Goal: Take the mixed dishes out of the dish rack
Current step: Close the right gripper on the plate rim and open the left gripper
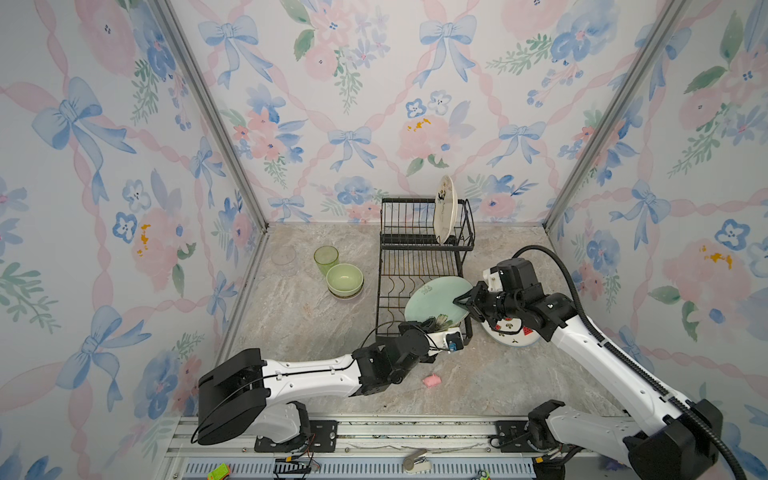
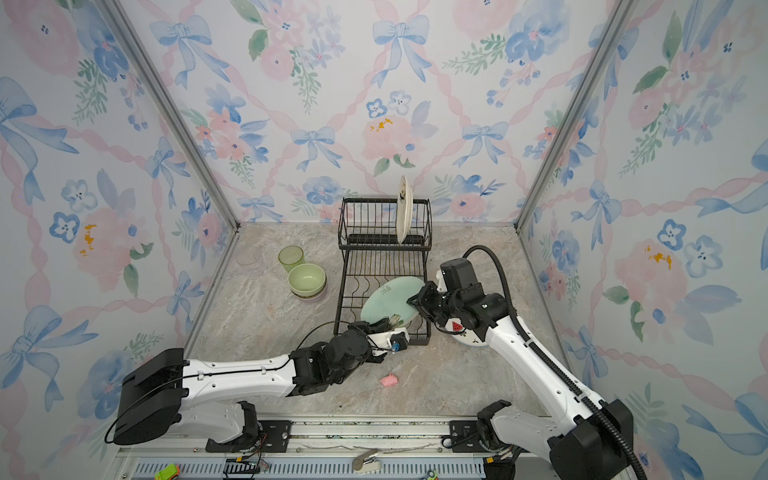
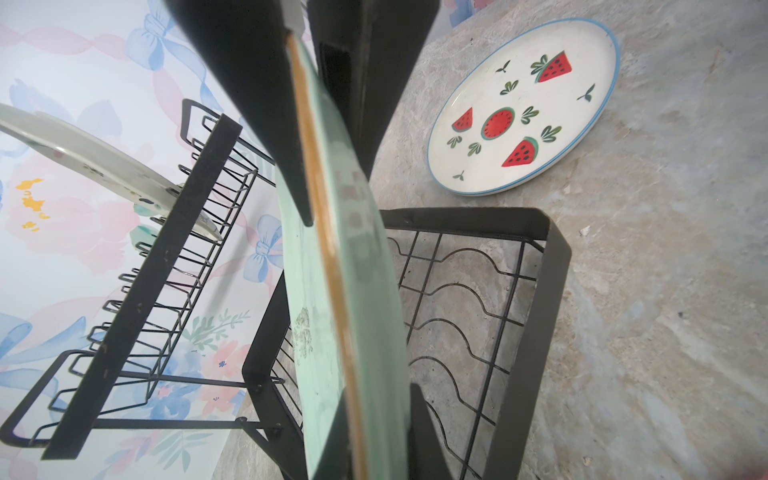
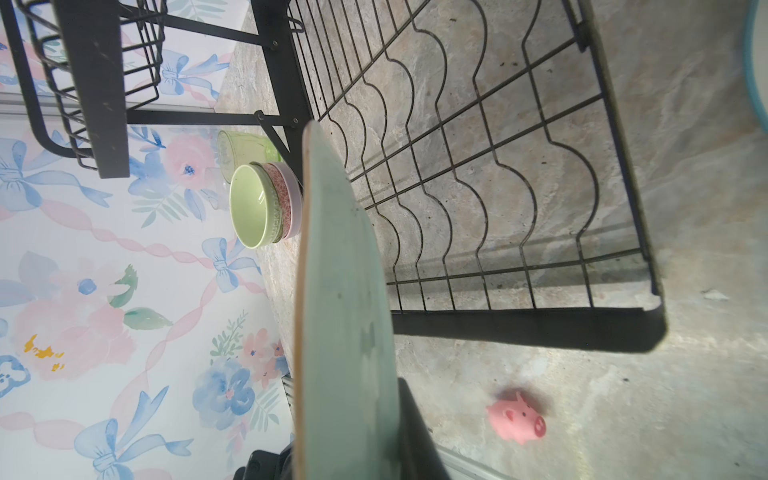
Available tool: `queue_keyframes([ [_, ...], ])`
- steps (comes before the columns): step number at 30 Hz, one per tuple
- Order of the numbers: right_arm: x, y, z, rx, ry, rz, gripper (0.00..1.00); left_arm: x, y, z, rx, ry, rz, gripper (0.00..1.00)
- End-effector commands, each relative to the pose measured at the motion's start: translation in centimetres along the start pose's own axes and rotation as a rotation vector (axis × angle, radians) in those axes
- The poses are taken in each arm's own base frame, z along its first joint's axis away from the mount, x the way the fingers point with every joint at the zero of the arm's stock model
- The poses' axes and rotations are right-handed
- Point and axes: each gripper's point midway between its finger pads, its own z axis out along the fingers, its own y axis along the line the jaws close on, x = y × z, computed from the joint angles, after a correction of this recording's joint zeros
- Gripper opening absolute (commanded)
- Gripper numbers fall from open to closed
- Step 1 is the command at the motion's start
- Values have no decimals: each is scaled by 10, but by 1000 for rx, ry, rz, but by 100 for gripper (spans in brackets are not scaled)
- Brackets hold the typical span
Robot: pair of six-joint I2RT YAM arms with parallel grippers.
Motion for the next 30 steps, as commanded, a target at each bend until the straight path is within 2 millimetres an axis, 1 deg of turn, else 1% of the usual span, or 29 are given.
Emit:
queue_keyframes([
  [1,-8,41,-22,-166,-48,-112,4,-43,36,-7,-89,-149,-229,0],
  [4,-9,40,-23,-165,-54,-113,0,-42,34,-5,-91,-141,-225,0],
  [13,-15,40,-22,-174,-58,-99,0,-40,28,1,-94,-127,-213,0],
  [21,-24,39,-17,-190,-70,-69,0,-41,31,-1,-100,-140,-236,0],
  [24,-25,42,-15,-212,-62,-48,0,-42,30,-1,-97,-150,-246,0],
  [30,-27,42,-15,-225,-72,-42,0,-37,29,2,-106,-135,-245,0],
])
